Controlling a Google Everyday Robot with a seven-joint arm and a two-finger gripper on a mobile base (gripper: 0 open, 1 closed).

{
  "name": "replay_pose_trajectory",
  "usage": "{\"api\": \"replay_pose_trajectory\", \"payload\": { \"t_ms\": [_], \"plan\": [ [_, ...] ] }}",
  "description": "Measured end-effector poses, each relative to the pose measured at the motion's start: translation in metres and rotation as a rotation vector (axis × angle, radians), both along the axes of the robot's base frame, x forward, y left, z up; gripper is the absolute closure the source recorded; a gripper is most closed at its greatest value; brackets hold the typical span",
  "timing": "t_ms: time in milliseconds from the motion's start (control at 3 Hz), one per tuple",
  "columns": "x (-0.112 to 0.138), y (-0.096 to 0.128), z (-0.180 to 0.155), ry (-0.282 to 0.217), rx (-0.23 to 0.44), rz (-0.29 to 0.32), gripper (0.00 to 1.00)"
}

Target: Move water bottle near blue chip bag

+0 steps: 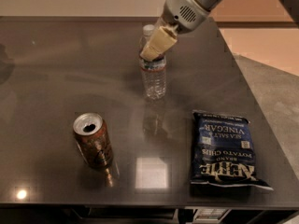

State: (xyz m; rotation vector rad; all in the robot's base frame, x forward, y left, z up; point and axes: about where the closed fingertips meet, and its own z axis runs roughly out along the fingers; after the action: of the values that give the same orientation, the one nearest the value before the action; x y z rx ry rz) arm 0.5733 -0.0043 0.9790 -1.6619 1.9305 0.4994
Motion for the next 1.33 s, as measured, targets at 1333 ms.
{"api": "replay_pose_trajectory", "payload": {
  "t_ms": [1333],
  "plan": [
    [-0.067, -0.095, -0.019, 0.054, 0.04, -0.095, 0.77]
  ]
}}
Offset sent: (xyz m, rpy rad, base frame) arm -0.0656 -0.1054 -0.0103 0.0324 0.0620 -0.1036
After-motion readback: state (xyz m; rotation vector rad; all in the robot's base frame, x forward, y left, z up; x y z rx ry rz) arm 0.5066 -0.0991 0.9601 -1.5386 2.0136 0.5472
